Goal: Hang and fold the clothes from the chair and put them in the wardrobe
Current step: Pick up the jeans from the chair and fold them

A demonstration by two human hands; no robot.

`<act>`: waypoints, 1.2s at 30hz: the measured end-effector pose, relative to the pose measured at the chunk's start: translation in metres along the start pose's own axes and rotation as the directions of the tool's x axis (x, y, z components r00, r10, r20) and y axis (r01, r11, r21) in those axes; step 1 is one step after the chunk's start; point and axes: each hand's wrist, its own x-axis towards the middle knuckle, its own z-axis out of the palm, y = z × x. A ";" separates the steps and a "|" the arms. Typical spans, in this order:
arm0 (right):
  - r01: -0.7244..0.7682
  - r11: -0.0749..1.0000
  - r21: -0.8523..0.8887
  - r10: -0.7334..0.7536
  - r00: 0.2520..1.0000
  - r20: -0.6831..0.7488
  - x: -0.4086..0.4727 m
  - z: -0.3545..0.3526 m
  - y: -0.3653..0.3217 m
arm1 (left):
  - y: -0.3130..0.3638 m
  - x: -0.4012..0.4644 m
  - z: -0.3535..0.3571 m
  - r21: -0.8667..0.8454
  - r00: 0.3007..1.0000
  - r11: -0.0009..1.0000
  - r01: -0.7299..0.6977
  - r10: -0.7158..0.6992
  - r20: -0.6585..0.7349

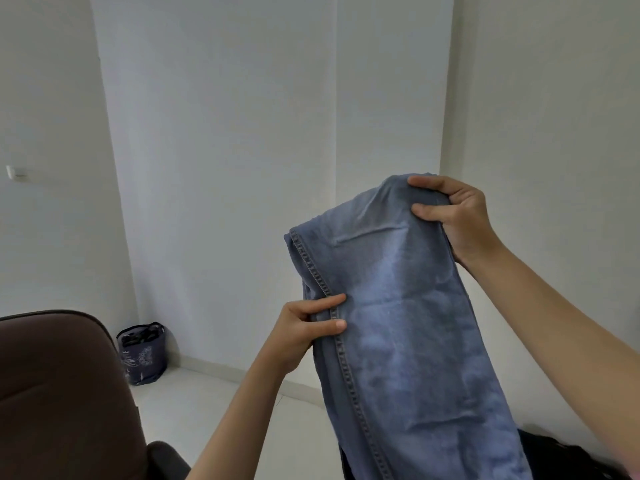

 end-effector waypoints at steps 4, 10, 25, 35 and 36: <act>-0.015 1.000 -0.026 0.014 0.999 -0.029 -0.010 -0.014 0.008 | 0.000 -0.007 0.005 -0.031 1.000 0.999 -0.026 0.026 0.005; -0.021 0.998 -0.057 0.016 0.997 -0.080 -0.024 -0.032 0.020 | 0.011 -0.012 0.005 0.004 0.996 0.998 -0.062 0.061 0.062; 0.014 0.990 -0.141 -0.028 0.995 -0.096 -0.020 -0.044 0.025 | 0.050 -0.013 0.014 0.027 0.995 0.999 -0.039 0.041 -0.086; -0.056 0.997 -0.049 0.043 0.970 -0.240 -0.063 -0.054 0.046 | 0.056 -0.006 0.014 0.049 0.994 0.995 -0.084 0.087 -0.062; -0.107 0.994 0.006 0.106 0.974 -0.200 -0.079 -0.052 0.055 | 0.056 -0.005 0.014 0.053 0.994 0.995 -0.088 0.091 -0.060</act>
